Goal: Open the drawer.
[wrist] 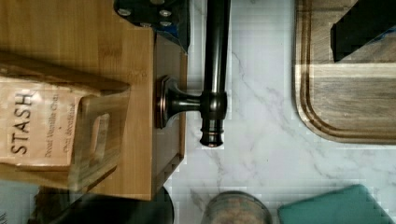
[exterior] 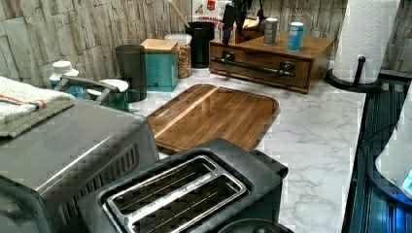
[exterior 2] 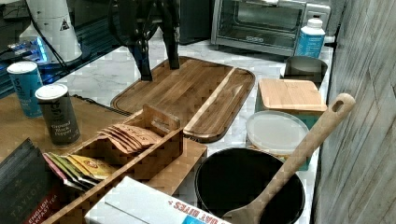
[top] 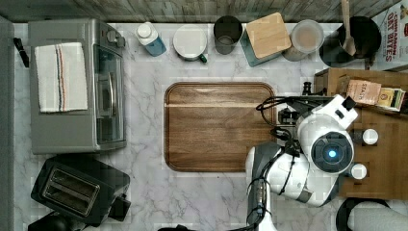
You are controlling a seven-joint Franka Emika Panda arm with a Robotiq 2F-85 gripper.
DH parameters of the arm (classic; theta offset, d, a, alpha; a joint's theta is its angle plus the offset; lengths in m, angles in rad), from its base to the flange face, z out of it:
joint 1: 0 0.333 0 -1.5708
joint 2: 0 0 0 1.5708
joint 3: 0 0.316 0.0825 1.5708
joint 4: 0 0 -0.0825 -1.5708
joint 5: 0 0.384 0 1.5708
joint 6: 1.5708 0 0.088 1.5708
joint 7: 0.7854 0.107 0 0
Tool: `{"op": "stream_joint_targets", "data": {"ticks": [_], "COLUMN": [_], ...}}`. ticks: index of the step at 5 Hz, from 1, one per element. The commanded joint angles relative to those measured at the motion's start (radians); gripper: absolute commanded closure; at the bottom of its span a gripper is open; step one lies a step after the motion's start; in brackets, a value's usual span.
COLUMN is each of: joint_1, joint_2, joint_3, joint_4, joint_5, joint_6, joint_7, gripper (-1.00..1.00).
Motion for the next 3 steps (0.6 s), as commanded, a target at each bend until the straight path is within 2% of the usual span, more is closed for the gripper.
{"op": "stream_joint_targets", "data": {"ticks": [1,3], "joint_1": [-0.017,-0.002], "joint_2": [0.07,0.155], "joint_3": [-0.031,-0.03], "joint_4": [-0.027,0.023], "joint_5": [-0.085,-0.064], "joint_6": [0.1,0.021], "joint_7": [0.115,0.14], "gripper": [-1.0,-1.0]}}
